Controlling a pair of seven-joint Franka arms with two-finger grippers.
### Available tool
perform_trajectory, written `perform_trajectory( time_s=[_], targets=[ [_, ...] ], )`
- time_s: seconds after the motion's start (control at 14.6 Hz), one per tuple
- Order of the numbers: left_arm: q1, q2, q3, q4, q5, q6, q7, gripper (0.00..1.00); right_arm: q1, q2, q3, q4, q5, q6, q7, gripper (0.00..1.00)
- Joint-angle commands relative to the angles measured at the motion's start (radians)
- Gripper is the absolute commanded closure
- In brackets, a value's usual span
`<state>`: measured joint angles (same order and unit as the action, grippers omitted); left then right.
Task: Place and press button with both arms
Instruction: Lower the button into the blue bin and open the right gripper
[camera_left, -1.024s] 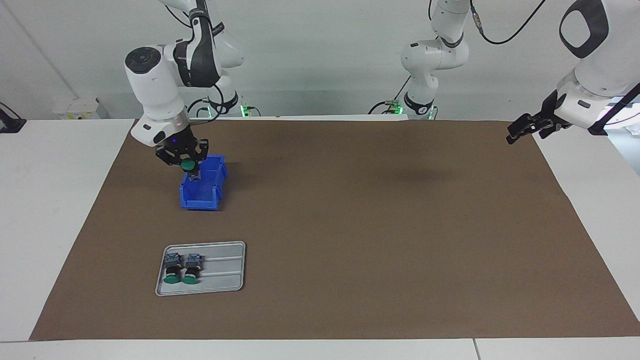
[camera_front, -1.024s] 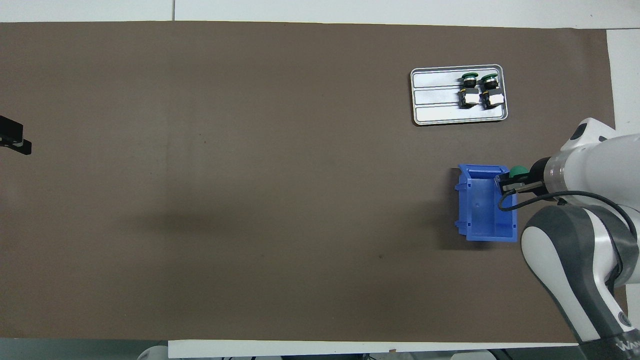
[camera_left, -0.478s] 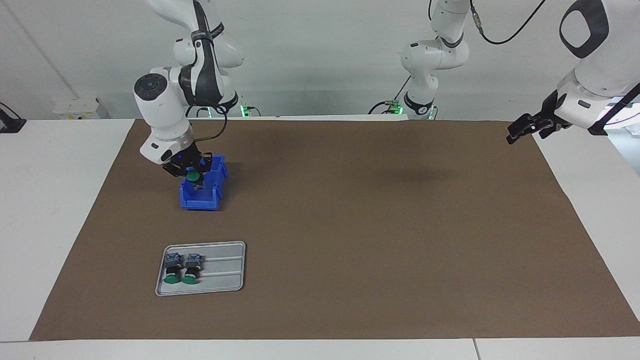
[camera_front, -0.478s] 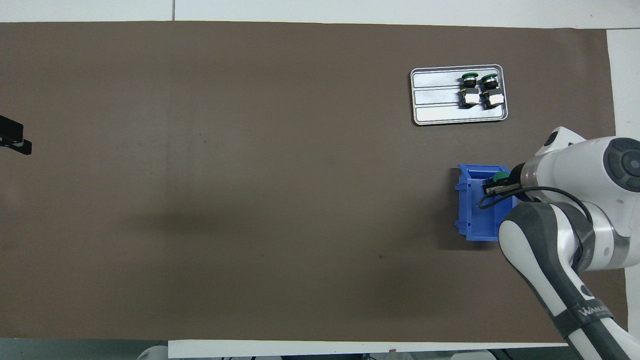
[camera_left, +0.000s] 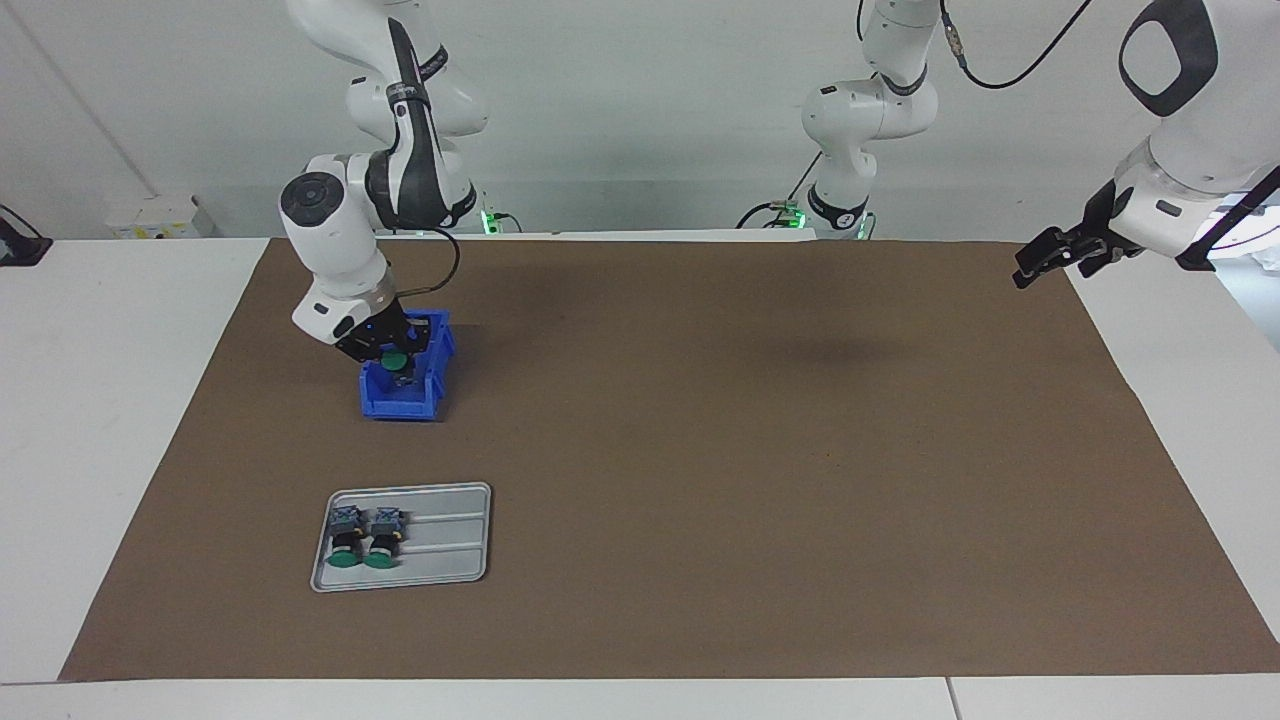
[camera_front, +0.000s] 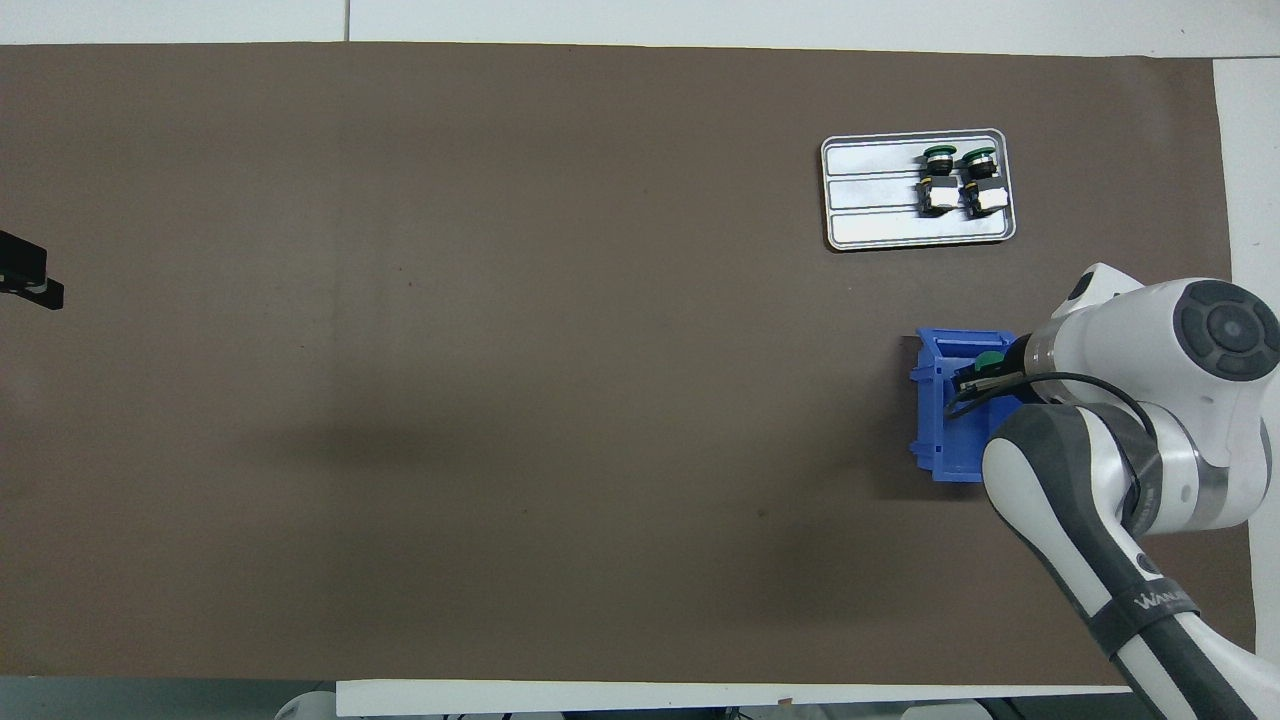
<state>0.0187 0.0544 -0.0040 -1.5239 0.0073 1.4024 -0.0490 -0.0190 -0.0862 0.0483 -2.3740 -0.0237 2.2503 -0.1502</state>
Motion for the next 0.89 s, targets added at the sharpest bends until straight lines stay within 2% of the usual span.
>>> perform_trajectory(
  time_s=[0.0,0.07,0.2,0.61,0.82],
  targets=[
    [0.001,-0.025,0.002,-0.033,-0.009,0.023,0.003,0.0,-0.01,-0.004,0.008,-0.016,0.01,0.022,0.003,0.77],
    [0.001,-0.025,0.002,-0.033,-0.009,0.023,0.003,0.0,-0.01,-0.004,0.008,-0.016,0.01,0.022,0.003,0.67],
    [0.001,-0.025,0.002,-0.033,-0.009,0.023,0.003,0.0,-0.01,-0.004,0.008,-0.016,0.01,0.022,0.003,0.59],
    [0.001,-0.025,0.003,-0.033,-0.009,0.023,0.003,0.0,-0.009,-0.003,0.008,-0.013,0.01,0.018,0.006,0.56],
    [0.001,-0.025,0.003,-0.033,-0.009,0.023,0.003,0.0,-0.012,0.003,0.008,0.015,0.01,-0.001,0.001,0.34]
  ],
)
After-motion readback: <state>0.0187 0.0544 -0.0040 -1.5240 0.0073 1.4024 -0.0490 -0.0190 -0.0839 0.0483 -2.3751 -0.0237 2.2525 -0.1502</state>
